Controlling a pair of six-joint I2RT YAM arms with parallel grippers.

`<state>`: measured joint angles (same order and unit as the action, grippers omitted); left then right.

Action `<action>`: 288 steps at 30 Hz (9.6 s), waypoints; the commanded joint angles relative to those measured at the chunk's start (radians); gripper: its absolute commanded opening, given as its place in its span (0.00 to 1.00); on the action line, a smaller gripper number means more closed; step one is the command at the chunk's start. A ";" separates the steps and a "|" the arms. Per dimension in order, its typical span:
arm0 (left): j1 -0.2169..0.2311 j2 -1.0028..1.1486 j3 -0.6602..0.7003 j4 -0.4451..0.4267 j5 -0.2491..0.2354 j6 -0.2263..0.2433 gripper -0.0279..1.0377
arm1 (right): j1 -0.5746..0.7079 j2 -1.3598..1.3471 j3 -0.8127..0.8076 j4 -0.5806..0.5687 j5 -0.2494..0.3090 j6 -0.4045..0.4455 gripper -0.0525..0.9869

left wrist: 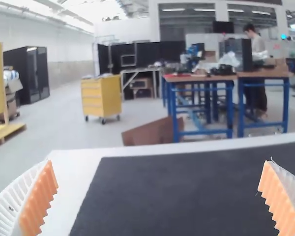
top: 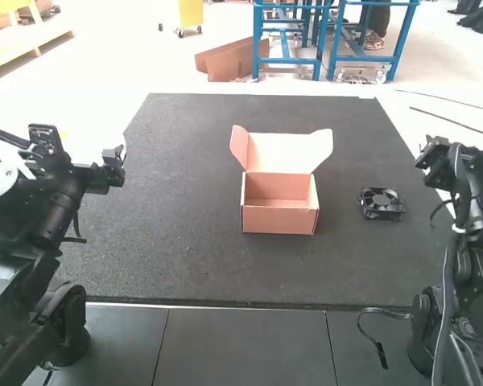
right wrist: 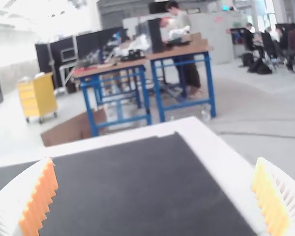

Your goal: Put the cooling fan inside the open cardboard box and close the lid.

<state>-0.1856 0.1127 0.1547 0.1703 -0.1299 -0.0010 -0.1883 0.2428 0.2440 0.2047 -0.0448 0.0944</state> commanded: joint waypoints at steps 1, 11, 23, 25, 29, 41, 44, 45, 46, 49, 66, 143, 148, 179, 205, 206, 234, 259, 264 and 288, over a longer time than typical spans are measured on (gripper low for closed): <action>-0.003 0.102 0.095 0.008 0.012 -0.005 0.94 | -0.010 0.108 0.104 -0.016 -0.007 0.008 0.93; 0.006 0.432 0.430 -0.186 -0.008 -0.045 0.94 | -0.013 0.366 0.462 -0.337 0.037 -0.042 0.92; 0.002 0.562 0.638 -0.439 -0.066 -0.125 0.93 | 0.004 0.582 0.778 -0.619 0.006 0.004 0.91; -0.005 0.565 0.634 -0.440 -0.062 -0.123 0.93 | 0.004 0.635 0.807 -0.699 0.031 0.004 0.92; -0.020 0.571 0.618 -0.442 -0.005 -0.123 0.93 | 0.003 0.734 0.862 -0.827 0.042 -0.005 0.92; -0.230 0.625 0.582 -0.494 0.046 -0.123 0.92 | -0.002 0.915 0.903 -0.985 0.082 -0.171 0.92; -0.313 0.634 0.582 -0.519 0.055 -0.129 0.92 | -0.017 0.946 0.890 -0.969 0.103 -0.216 0.92; -0.336 0.636 0.583 -0.522 0.056 -0.136 0.92 | -0.023 0.955 0.882 -0.969 0.102 -0.232 0.92; -0.351 0.636 0.583 -0.528 0.070 -0.139 0.92 | -0.028 0.966 0.877 -0.967 0.102 -0.251 0.92; -0.370 0.636 0.591 -0.552 0.092 -0.139 0.92 | -0.045 0.998 0.864 -0.966 0.102 -0.298 0.92; -0.439 0.633 0.589 -0.583 0.121 -0.139 0.92 | -0.045 1.262 0.847 -0.860 0.086 -0.355 0.92; -0.431 0.637 0.611 -0.603 0.119 -0.140 0.92 | -0.042 1.767 1.035 -0.852 0.042 -0.242 0.18; -0.433 0.639 0.614 -0.611 0.118 -0.140 0.92 | -0.036 1.774 1.034 -0.840 0.005 -0.199 0.03; -0.405 0.636 0.545 -0.578 0.113 -0.139 0.92 | 0.207 1.033 1.054 -1.137 -0.267 0.197 0.03; -0.413 0.594 0.566 -0.641 0.113 -0.106 0.92 | 0.604 1.199 1.014 -1.015 -0.191 0.355 0.03; -0.413 0.591 0.569 -0.646 0.113 -0.102 0.92 | 0.613 1.214 1.017 -1.005 -0.191 0.358 0.03; -0.411 0.564 0.632 -0.689 0.116 -0.077 0.92 | 0.675 1.518 1.066 -0.860 -0.106 0.370 0.03; -0.370 0.630 0.710 -0.621 0.076 -0.091 0.92 | 0.656 1.540 1.212 -0.998 -0.320 0.246 0.91; -0.330 0.736 0.761 -0.614 0.076 -0.099 0.92 | 0.624 1.425 1.252 -1.041 -0.287 0.102 0.91; -0.153 1.079 0.773 -0.431 0.029 -0.156 0.93 | 0.532 1.020 0.818 -0.587 0.126 -0.048 0.92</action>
<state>-0.3508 1.1816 0.9089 -0.2882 -0.0872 -0.1463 0.3550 1.2846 1.0679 -0.3931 0.0498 0.0513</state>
